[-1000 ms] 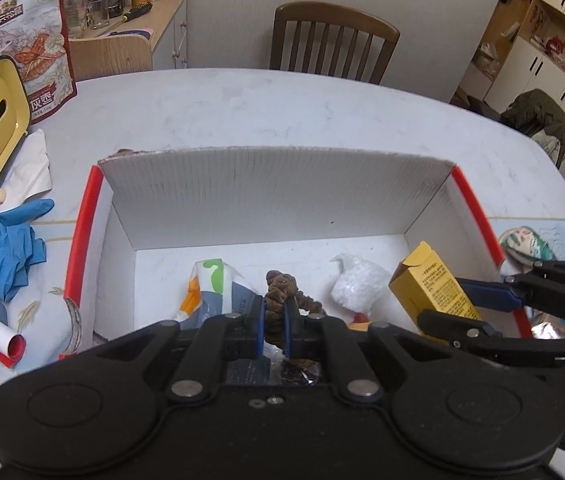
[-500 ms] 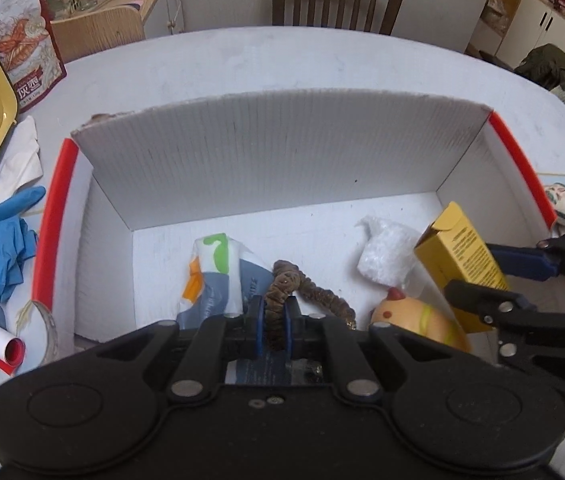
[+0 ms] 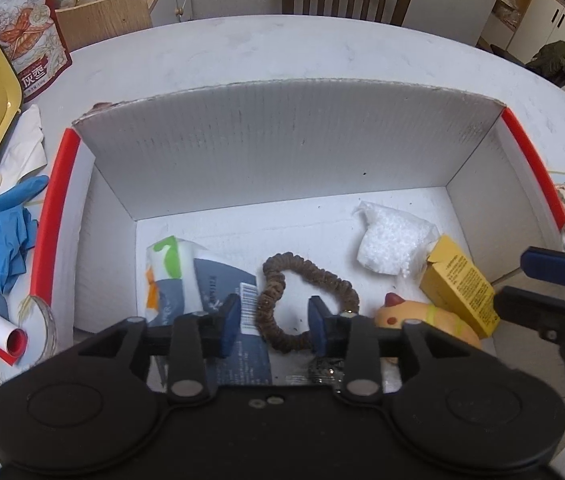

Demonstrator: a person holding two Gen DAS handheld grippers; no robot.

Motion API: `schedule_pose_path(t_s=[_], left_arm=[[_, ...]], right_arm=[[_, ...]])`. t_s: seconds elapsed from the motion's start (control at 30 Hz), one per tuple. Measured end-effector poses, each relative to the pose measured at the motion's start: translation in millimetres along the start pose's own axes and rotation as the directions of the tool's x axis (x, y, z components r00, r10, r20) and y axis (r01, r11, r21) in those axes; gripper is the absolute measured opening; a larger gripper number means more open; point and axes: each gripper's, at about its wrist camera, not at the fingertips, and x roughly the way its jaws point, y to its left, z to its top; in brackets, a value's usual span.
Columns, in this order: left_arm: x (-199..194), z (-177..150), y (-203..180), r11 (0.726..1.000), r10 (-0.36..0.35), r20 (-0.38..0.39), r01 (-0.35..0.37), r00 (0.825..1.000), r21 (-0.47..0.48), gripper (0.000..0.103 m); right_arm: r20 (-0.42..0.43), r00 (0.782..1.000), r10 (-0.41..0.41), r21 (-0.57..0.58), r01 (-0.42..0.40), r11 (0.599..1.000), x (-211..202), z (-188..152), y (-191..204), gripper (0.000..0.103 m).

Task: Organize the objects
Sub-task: 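Lower both held items into the box and open both tools, then withdraw both tools from the box back over the remaining table items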

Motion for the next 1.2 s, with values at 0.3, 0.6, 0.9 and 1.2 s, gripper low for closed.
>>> schedule_pose_path(t_s=[0.3, 0.6, 0.9, 1.2], left_arm=[[-28.8, -8.7, -11.5, 0.999, -0.039, 0.067, 0.038, 0.997, 0.018, 0.056], [-71.1, -21.6, -22.6, 0.997, -0.076, 0.165, 0.072, 0.983, 0.034, 0.066], [-104.2, -32.0, -39.3, 0.996, -0.082, 0.24, 0.073, 0.967, 0.043, 0.078], [-125.2, -40.4, -67.5, 0.993, -0.105, 0.295, 0.083, 0.95, 0.087, 0.088]], right_arm=[[0.051, 0.997, 0.066, 0.026, -0.068, 0.997, -34.6, -7.8, -6.7, 0.038], [0.112, 0.99, 0.086, 0.06, -0.093, 0.994, -73.6, -19.7, -20.7, 0.044], [0.16, 0.984, 0.073, 0.088, -0.088, 0.992, -104.9, -39.8, -37.4, 0.052], [0.232, 0.973, -0.005, 0.141, -0.029, 0.99, -142.3, -66.3, -70.9, 0.065]])
